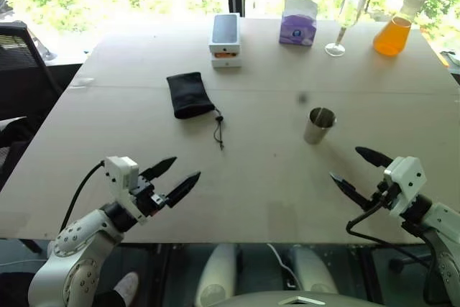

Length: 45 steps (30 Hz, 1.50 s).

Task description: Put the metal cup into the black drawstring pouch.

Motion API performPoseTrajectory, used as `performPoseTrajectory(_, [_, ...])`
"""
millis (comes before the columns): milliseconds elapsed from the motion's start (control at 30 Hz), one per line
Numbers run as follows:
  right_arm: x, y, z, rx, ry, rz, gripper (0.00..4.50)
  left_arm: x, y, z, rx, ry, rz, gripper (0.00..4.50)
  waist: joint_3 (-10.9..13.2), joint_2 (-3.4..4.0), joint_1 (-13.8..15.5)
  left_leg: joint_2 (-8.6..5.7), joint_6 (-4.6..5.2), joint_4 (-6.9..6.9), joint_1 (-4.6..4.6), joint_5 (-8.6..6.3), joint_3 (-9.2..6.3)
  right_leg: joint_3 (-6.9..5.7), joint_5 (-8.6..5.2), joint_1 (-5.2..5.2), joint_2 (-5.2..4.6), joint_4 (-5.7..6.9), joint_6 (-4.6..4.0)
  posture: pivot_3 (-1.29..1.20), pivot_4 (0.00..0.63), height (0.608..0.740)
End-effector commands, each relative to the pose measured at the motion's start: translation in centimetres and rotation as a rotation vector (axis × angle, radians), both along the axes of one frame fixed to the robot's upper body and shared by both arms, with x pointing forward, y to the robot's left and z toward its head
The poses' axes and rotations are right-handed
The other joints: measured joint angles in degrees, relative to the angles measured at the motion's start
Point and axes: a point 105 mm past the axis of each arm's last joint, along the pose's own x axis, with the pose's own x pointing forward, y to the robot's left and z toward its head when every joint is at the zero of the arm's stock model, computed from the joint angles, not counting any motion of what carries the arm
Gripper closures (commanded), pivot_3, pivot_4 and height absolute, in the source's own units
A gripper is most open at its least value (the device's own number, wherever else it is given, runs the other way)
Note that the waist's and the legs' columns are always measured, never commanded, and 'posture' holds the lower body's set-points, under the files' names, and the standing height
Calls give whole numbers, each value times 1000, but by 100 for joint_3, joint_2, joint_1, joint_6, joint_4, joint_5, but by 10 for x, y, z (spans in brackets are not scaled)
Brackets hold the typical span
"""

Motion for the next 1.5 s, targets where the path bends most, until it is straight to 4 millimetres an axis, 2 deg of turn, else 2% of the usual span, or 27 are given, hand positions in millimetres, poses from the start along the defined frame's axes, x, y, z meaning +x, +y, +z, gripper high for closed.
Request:
performPoseTrajectory(33, [0,4,11,13,-63,16,6,4,0,15,-10,-64,15,178,0,0,1,0,0,0,0,0,0,0,0,0,0,0,0,0,150,740])
performPoseTrajectory(200, [0,25,29,85,-131,103,6,19,11,25,-38,-89,65,178,-1,1,20,1,0,1,9,0,-2,0,0,6,5,5,0,0,150,740])
performPoseTrajectory(367, [-6,50,46,118,-170,224,6,33,20,27,40,-106,144,178,-1,1,22,0,1,0,11,-1,6,-1,11,7,9,3,20,0,150,740])
performPoseTrajectory(500, [-11,63,55,116,-189,291,6,53,35,29,214,-123,295,178,-1,1,79,0,1,0,12,0,-1,-3,11,9,22,5,20,0,150,740])
performPoseTrajectory(600, [-8,69,60,124,-209,298,6,68,34,34,443,-180,316,178,-3,-4,88,-3,1,2,12,0,-1,-3,12,12,33,4,22,0,150,740])
performPoseTrajectory(800, [-5,75,66,153,-240,284,6,105,27,44,719,-282,349,178,-3,-3,84,-8,1,1,14,0,1,-14,13,10,37,7,23,0,150,740])
performPoseTrajectory(867, [-6,76,67,162,-242,277,6,111,20,46,775,-323,333,178,-3,-2,84,-8,1,-1,13,0,1,-13,13,9,37,8,23,0,150,740])
performPoseTrajectory(1067, [-15,77,67,170,-241,261,6,138,18,49,1016,-397,434,178,-2,-3,83,-11,1,-1,7,0,0,-15,14,3,38,13,25,0,150,740])
performPoseTrajectory(1300, [-27,80,52,137,-191,279,6,150,8,45,1103,-420,412,178,-2,-3,79,-12,1,1,7,0,1,-17,14,3,38,16,25,0,150,740])
performPoseTrajectory(1500, [-28,79,52,145,-194,266,6,159,4,43,1132,-430,419,178,-2,-3,77,-12,1,9,8,0,1,-16,13,2,38,29,26,0,150,740])
